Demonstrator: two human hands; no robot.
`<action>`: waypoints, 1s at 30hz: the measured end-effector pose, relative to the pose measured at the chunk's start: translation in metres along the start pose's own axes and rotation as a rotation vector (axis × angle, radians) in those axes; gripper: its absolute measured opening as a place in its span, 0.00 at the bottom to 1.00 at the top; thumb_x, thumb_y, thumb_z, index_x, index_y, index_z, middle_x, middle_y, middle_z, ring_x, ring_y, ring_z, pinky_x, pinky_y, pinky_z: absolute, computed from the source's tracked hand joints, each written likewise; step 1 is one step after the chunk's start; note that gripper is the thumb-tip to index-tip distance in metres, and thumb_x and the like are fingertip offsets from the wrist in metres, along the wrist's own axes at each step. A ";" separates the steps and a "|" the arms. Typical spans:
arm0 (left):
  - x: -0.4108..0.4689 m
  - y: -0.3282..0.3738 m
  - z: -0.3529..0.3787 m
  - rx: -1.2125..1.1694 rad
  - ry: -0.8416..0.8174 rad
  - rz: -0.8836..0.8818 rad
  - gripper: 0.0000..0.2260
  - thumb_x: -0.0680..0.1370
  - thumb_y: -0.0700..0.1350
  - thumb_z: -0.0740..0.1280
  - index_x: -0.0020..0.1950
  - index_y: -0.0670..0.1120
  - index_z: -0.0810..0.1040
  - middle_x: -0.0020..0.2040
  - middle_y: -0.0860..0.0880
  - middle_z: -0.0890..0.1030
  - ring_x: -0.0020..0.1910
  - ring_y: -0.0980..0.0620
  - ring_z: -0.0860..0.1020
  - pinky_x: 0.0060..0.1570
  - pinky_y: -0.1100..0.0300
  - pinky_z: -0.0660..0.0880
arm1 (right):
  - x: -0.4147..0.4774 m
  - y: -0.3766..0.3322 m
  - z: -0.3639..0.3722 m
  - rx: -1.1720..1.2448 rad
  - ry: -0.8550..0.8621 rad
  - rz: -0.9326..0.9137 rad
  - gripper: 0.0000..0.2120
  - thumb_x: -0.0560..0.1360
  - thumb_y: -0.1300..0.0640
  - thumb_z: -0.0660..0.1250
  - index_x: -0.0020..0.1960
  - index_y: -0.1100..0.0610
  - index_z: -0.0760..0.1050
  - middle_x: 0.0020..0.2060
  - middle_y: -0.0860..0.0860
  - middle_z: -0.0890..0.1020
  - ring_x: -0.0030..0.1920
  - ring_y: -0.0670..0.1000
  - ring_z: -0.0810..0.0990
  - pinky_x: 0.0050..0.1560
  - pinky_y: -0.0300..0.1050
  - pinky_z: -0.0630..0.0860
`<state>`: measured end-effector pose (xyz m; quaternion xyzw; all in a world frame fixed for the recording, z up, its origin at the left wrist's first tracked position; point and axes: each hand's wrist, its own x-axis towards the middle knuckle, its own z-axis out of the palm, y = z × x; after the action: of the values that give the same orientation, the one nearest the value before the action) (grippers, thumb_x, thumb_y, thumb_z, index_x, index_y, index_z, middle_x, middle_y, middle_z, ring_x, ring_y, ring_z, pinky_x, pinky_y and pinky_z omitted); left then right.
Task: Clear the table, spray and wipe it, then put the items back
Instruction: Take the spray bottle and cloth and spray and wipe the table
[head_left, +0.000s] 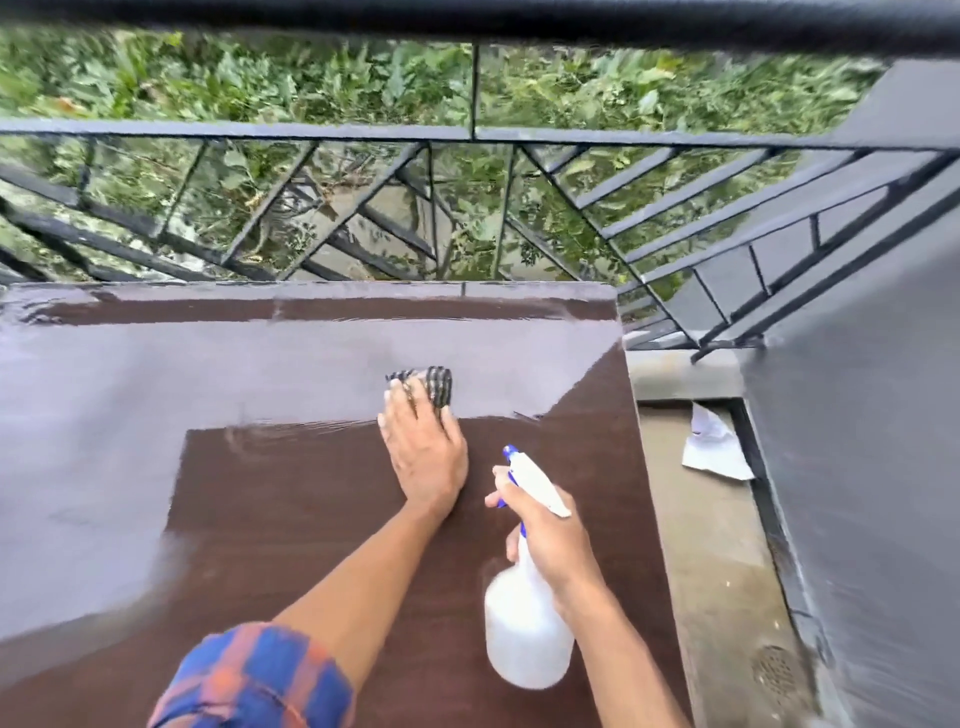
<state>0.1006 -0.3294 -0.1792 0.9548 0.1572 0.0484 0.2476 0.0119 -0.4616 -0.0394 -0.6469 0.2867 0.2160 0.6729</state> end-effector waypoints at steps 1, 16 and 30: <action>-0.006 0.016 0.010 0.010 -0.041 0.034 0.27 0.80 0.49 0.60 0.77 0.40 0.63 0.77 0.36 0.63 0.76 0.37 0.62 0.75 0.41 0.58 | -0.001 0.001 -0.012 0.016 0.014 -0.001 0.05 0.78 0.52 0.70 0.51 0.49 0.85 0.47 0.52 0.86 0.25 0.52 0.70 0.34 0.42 0.71; -0.092 0.170 0.087 0.091 -0.421 0.676 0.27 0.80 0.52 0.53 0.75 0.39 0.68 0.75 0.36 0.67 0.74 0.37 0.66 0.72 0.43 0.65 | -0.014 0.028 -0.157 0.167 0.212 -0.042 0.06 0.80 0.56 0.69 0.50 0.49 0.85 0.47 0.59 0.86 0.23 0.53 0.67 0.29 0.42 0.69; -0.128 0.140 0.060 0.142 -0.712 0.961 0.34 0.77 0.60 0.47 0.79 0.45 0.62 0.81 0.42 0.57 0.80 0.43 0.53 0.79 0.47 0.48 | -0.038 0.042 -0.143 0.157 0.165 -0.023 0.07 0.79 0.53 0.70 0.49 0.55 0.85 0.47 0.55 0.87 0.21 0.51 0.68 0.29 0.41 0.68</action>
<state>0.0282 -0.5141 -0.1649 0.8906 -0.3818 -0.1785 0.1708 -0.0591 -0.5977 -0.0452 -0.6110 0.3496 0.1313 0.6980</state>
